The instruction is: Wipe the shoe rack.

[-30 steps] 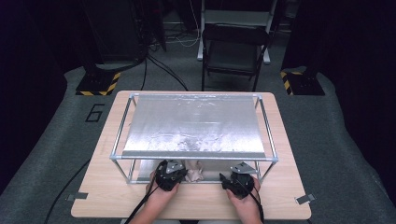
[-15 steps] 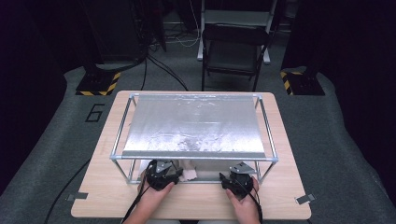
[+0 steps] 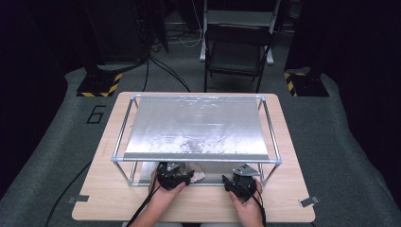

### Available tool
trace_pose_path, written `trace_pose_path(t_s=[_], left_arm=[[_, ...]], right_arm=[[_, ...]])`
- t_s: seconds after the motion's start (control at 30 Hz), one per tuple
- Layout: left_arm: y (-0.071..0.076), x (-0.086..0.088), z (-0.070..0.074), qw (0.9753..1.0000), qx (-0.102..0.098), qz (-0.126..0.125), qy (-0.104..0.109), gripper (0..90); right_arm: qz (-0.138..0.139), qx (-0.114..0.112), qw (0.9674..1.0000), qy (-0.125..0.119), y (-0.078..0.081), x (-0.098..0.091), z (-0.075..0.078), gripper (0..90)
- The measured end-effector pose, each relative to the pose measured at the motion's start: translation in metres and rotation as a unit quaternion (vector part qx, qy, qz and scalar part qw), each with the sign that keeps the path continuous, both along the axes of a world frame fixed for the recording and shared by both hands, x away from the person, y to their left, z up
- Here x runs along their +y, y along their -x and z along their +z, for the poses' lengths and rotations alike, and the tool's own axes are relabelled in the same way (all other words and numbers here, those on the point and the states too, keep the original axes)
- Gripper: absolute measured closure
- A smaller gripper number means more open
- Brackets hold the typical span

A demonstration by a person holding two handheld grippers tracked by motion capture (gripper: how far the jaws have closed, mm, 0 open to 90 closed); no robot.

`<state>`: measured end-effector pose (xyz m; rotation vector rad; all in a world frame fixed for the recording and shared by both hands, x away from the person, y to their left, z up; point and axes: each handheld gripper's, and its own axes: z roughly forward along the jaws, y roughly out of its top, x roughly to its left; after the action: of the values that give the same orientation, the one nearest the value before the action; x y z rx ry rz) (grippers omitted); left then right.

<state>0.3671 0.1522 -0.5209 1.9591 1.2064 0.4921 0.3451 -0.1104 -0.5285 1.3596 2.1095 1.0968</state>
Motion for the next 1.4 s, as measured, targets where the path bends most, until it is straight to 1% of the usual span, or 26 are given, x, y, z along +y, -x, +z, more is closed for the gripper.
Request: trace_pose_path(t_s=[0.03, 0.1, 0.13, 0.23, 0.3, 0.33, 0.37, 0.4, 0.47, 0.63, 0.7, 0.73, 0.77, 0.8, 0.9, 0.93, 0.97, 1.0, 1.03, 1.1, 1.13, 1.2, 1.23, 1.3, 1.37, 1.4], left_arm=[[-0.001, -0.002, -0.001, 1.0, 0.003, -0.004, -0.004, 30.1], [-0.004, -0.003, -0.005, 0.9998, 0.012, -0.014, -0.01, 32.0], [-0.006, -0.004, -0.006, 0.9996, 0.012, -0.023, 0.004, 32.7], [-0.006, -0.002, -0.006, 0.9993, 0.014, -0.034, 0.003, 36.4], [-0.006, -0.002, -0.005, 0.9993, 0.013, -0.035, 0.007, 42.5], [-0.005, 0.001, -0.004, 0.9989, 0.013, -0.046, 0.001, 47.3], [-0.007, 0.003, -0.004, 0.9971, 0.012, -0.075, 0.009, 53.6], [-0.005, 0.003, -0.004, 0.9972, 0.013, -0.069, 0.024, 57.3], [-0.005, 0.012, -0.003, 0.997, 0.015, -0.074, 0.018, 64.8], [0.004, 0.038, 0.0, 0.9994, 0.007, -0.034, -0.005, 77.1], [0.004, 0.049, -0.002, 0.9998, 0.002, -0.02, 0.009, 77.6], [0.004, 0.052, -0.003, 0.9996, -0.004, 0.011, 0.026, 77.6], [0.007, 0.054, -0.001, 0.9924, -0.011, 0.122, 0.006, 77.5], [0.006, 0.052, -0.003, 0.9903, -0.02, 0.136, 0.02, 77.4], [0.009, 0.04, -0.002, 0.9971, -0.01, 0.074, 0.013, 77.9], [0.007, 0.036, -0.004, 0.9984, -0.019, 0.044, 0.029, 78.0], [0.008, 0.035, -0.003, 0.9999, -0.008, 0.005, 0.013, 78.0], [0.01, 0.031, -0.003, 0.9998, -0.003, -0.008, 0.018, 77.9], [0.011, 0.032, -0.003, 0.9999, -0.004, -0.011, 0.0, 77.8], [0.011, 0.036, -0.003, 0.9998, -0.003, -0.012, 0.013, 77.6], [0.011, 0.041, -0.003, 0.9999, -0.004, -0.015, 0.002, 77.4], [0.013, 0.05, -0.002, 1.0, -0.006, 0.0, -0.006, 77.5], [0.015, 0.055, -0.002, 0.9998, -0.009, 0.02, -0.001, 77.6], [0.016, 0.072, -0.001, 0.9997, -0.002, 0.02, -0.016, 77.6], [0.018, 0.08, -0.002, 0.9992, -0.008, 0.04, 0.005, 77.7], [0.019, 0.084, -0.002, 0.9988, -0.009, 0.049, 0.004, 77.7]], right_arm=[[0.001, -0.009, 1.0, 0.0, 0.0, 0.0, 0.0, 47.9], [0.0, 0.0, 1.0, 0.0, 0.0, 0.0, 0.0, 47.9], [0.0, 0.0, 1.0, 0.0, 0.0, 0.0, 0.0, 47.9], [0.0, 0.0, 1.0, 0.002, 0.0, 0.0, 0.0, 47.9], [0.003, -0.005, 1.0, 0.007, 0.0, 0.0, 0.0, 47.9], [0.001, -0.004, 1.0, 0.006, 0.0, 0.0, 0.0, 47.9], [0.004, -0.006, 1.0, 0.005, 0.0, 0.0, 0.0, 47.9], [0.0, -0.002, 1.0, -0.003, 0.0, 0.0, 0.0, 47.9], [0.001, -0.003, 1.0, -0.005, 0.0, 0.0, 0.0, 47.9], [0.0, -0.001, 1.0, 0.0, 0.0, 0.001, 0.0, 48.0], [0.003, -0.005, 1.0, 0.007, 0.0, 0.0, 0.0, 48.0], [0.003, -0.005, 1.0, 0.006, 0.0, 0.0, 0.0, 48.0], [0.002, -0.005, 1.0, 0.005, 0.0, 0.0, 0.0, 47.9], [0.001, -0.004, 1.0, 0.006, 0.0, 0.0, 0.0, 47.9], [0.002, -0.005, 1.0, 0.008, 0.0, 0.0, 0.0, 47.9], [0.002, -0.005, 1.0, 0.008, 0.0, 0.0, 0.0, 47.9], [0.002, -0.005, 1.0, 0.007, 0.0, 0.0, 0.0, 47.9], [0.001, -0.005, 1.0, 0.007, 0.0, 0.0, 0.0, 48.0], [0.001, -0.005, 1.0, 0.007, 0.0, 0.0, 0.0, 47.9], [0.001, -0.005, 1.0, 0.006, 0.0, 0.0, 0.0, 48.0], [0.0, -0.004, 1.0, 0.006, 0.0, 0.0, 0.0, 47.9], [0.001, -0.004, 1.0, 0.004, 0.0, 0.0, 0.0, 47.9], [0.0, -0.002, 1.0, 0.003, 0.0, 0.0, 0.0, 47.9], [-0.001, -0.001, 1.0, 0.002, 0.0, 0.0, 0.0, 47.9], [0.001, -0.004, 1.0, 0.006, 0.0, 0.0, 0.0, 47.9], [0.0, -0.004, 1.0, 0.006, 0.0, 0.0, 0.0, 47.9]])
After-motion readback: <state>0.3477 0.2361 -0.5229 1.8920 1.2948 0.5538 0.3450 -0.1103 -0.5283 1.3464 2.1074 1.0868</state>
